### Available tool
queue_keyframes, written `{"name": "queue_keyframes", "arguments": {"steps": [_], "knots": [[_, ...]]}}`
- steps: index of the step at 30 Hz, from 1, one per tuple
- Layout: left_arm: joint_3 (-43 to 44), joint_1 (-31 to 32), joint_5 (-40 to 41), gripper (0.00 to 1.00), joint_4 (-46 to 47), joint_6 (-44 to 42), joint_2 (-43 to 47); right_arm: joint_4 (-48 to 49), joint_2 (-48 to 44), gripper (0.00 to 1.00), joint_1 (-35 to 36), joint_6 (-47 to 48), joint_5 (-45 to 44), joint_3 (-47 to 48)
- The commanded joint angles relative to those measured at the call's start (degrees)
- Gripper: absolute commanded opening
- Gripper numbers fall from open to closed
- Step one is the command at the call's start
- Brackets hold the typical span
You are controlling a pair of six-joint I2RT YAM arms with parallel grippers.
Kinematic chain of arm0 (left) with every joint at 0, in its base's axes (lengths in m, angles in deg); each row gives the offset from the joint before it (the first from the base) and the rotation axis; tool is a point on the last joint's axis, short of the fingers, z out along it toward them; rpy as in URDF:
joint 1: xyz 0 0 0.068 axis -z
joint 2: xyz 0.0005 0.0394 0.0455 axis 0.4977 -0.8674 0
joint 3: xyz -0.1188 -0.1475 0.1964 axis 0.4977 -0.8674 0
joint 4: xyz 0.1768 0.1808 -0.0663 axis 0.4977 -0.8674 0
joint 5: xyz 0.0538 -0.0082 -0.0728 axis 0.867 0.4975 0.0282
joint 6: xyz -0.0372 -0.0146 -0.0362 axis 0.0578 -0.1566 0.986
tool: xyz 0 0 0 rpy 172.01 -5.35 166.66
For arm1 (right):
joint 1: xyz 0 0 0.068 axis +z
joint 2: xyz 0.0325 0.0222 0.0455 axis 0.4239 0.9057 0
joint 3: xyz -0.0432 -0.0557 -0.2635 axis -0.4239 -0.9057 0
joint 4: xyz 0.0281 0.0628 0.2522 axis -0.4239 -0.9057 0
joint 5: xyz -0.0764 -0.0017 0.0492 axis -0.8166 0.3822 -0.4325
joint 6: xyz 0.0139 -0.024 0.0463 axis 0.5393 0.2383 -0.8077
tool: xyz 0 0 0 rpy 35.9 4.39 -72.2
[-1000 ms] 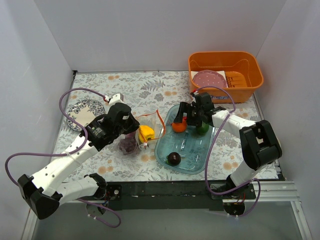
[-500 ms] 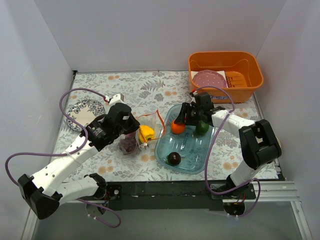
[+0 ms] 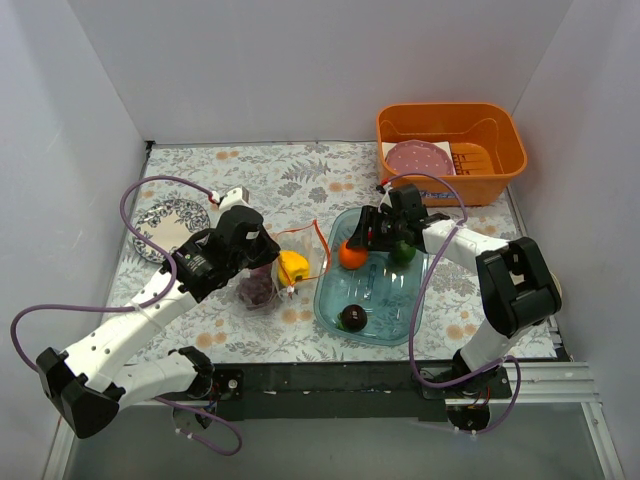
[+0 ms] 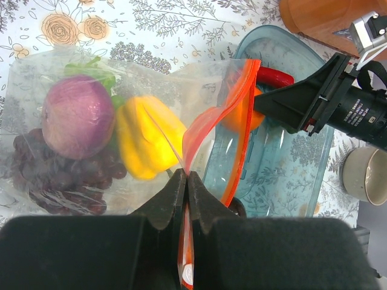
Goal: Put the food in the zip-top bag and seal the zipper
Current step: Pick up the fake fruit from the bin.
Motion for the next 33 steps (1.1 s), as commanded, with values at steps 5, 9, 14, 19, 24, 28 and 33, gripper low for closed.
{"name": "queue_keyframes", "arguments": {"steps": [5, 9, 14, 19, 24, 28, 33], "knots": [[-0.27, -0.14, -1.70, 0.00, 0.03, 0.34, 0.16, -1.00, -3.48, 0.44, 0.94, 2.58, -1.87, -2.20], [-0.36, -0.14, -1.53, 0.00, 0.91, 0.95, -0.19, -1.35, -4.36, 0.43, 0.94, 2.84, -1.26, -2.82], [-0.09, -0.14, -1.00, 0.00, 1.44, 1.04, -0.37, -0.48, -7.17, 0.43, 1.03, 3.02, 0.50, -4.31], [0.35, -0.14, -0.12, 0.00, 1.09, 0.34, -0.63, -0.30, -12.00, 0.42, 1.02, 2.23, 0.15, -5.45], [0.00, -0.14, -0.73, 0.00, 1.53, 0.34, -0.37, -1.26, -15.96, 0.42, 1.03, 1.18, -0.64, -5.72], [-0.35, -0.14, -1.00, 0.00, 1.53, 0.08, 0.42, -1.00, -20.44, 0.42, 1.11, -0.58, -0.81, -5.81], [-0.97, -0.14, -1.79, 0.00, 1.44, -0.01, 0.77, -1.17, -24.05, 0.43, 2.95, -1.64, -0.37, -2.40]]}}
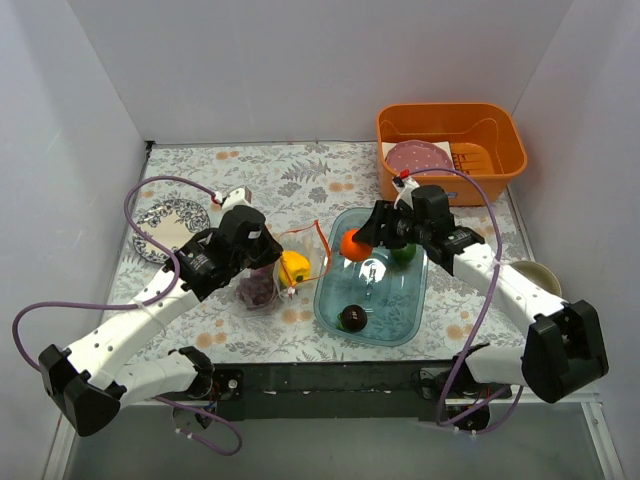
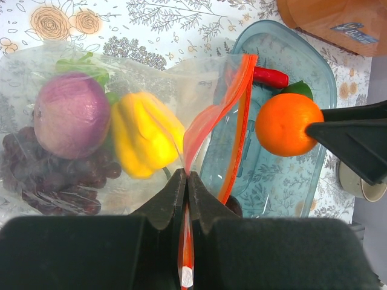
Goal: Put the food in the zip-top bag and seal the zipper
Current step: Pick up the fake fruit from the bin, then place the fake fruit in the zipper food storage bag.
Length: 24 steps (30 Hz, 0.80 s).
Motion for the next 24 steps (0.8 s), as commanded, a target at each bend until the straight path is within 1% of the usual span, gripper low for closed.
{"name": "queue_keyframes", "arguments": {"steps": [1, 3, 8, 13, 19, 21, 22, 24], "knots": [[-0.84, -0.14, -0.61, 0.00, 0.52, -0.47, 1.62, -0.71, -2.87, 0.43, 3.71, -0.55, -0.94, 4.46], [-1.10, -0.14, -0.87, 0.00, 0.78, -0.38, 1.80, -0.90, -2.87, 0.44, 5.66, -0.72, -1.56, 6.92], [-0.40, -0.14, -0.87, 0.00, 0.87, -0.47, 1.62, 2.87, -0.94, 0.44, 11.02, -2.65, -1.65, 9.13], [0.83, -0.14, -0.52, 0.00, 0.17, -0.56, 1.62, 2.79, 5.47, 0.44, 15.06, -1.87, -3.14, 12.81], [1.18, -0.14, -0.17, 0.00, -0.71, -0.56, 2.59, 4.98, 13.55, 0.44, 15.77, -1.07, -4.73, 16.85], [1.18, -0.14, 0.27, 0.00, -1.32, -0.29, 2.77, 4.38, 16.10, 0.47, 16.21, -0.64, -4.47, 20.02], [1.10, -0.14, 0.44, 0.00, -1.50, -0.12, 2.94, 3.76, 16.63, 0.52, 16.39, -0.54, -4.64, 20.81], [0.83, -0.14, 0.53, 0.00, -1.50, 0.06, 3.21, 1.65, 15.60, 0.55, 16.83, -0.11, -7.18, 21.17]]}}
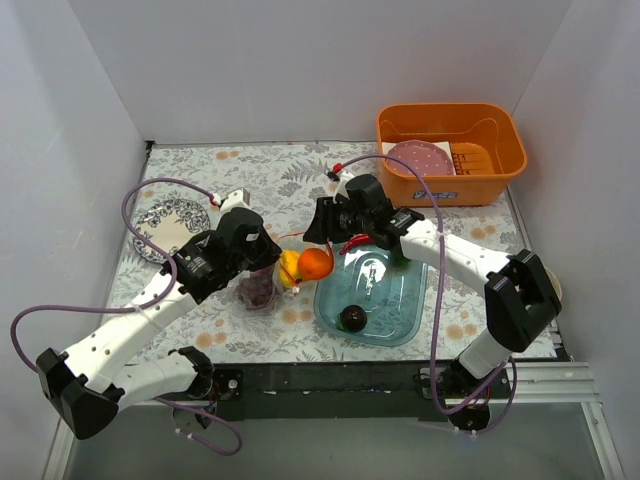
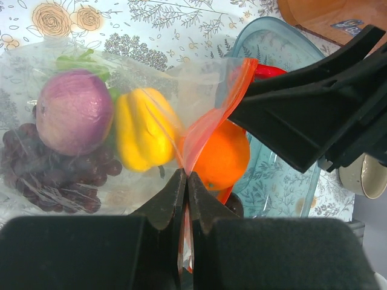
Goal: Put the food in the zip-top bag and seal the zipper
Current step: Place the fake fruit in the zipper food storage bag.
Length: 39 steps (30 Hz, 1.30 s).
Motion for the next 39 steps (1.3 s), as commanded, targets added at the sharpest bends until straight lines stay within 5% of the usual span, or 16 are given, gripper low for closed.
{"name": "queue_keyframes", "arguments": {"steps": [1, 8, 11, 27, 31, 35, 39], "knots": [[1.53, -0.14, 0.97, 0.00, -1.24, 0.12, 2.22, 0.51, -2.25, 0.56, 1.03, 1.27, -3.84, 3.56], [1.61, -0.14, 0.80, 0.00, -0.45, -0.49, 0.65, -3.08, -11.03, 0.57, 1.03, 2.15, -5.96, -3.21], [1.97, -0.14, 0.88, 0.00, -0.36, -0.58, 0.03, -4.14, -13.68, 0.68, 1.03, 3.20, -4.12, -6.90], [2.06, -0.14, -0.08, 0.00, 0.08, -0.31, 0.03, -6.25, -6.13, 0.83, 3.31, 8.21, 3.88, -5.25], [2.06, -0.14, -0.08, 0.00, 0.08, -0.23, 0.11, -5.99, -3.40, 0.79, 3.66, 8.04, 3.45, -3.84], [1.97, -0.14, -0.08, 0.00, 0.08, -0.14, 0.11, -4.50, -3.31, 0.61, 4.19, 7.69, 3.27, -2.87], [1.53, -0.14, -0.52, 0.00, 0.60, -0.23, -0.06, -2.92, -4.63, 0.59, 4.98, 7.95, 2.04, -2.52]]}}
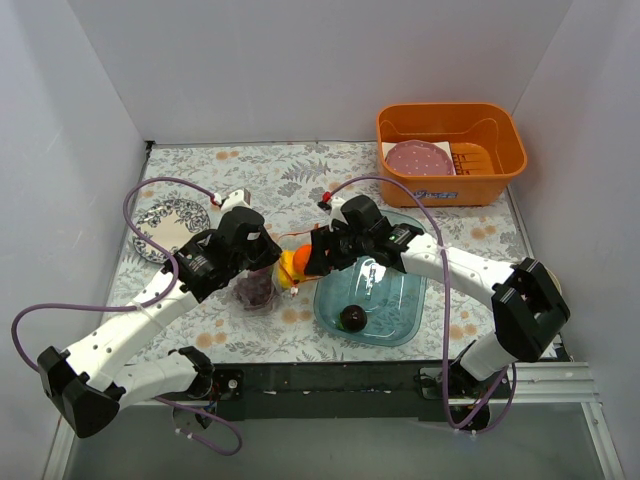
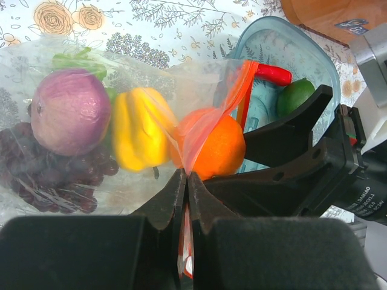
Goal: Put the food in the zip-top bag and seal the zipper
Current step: Place the fake fruit in the zipper food storage bag.
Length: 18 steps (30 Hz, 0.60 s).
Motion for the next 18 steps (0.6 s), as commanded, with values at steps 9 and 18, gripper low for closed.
{"name": "queue_keyframes", "arguments": {"steps": [9, 18], "knots": [[1.77, -0.14, -2.06, 0.00, 1.97, -0.58, -0.42, 6.06, 1.34, 0.57, 1.58, -0.09, -0.93, 6.85], [3.70, -0.14, -1.71, 0.00, 0.83, -0.40, 1.34, 5.80, 10.66, 0.64, 1.58, -1.32, -1.10, 12.13]]}}
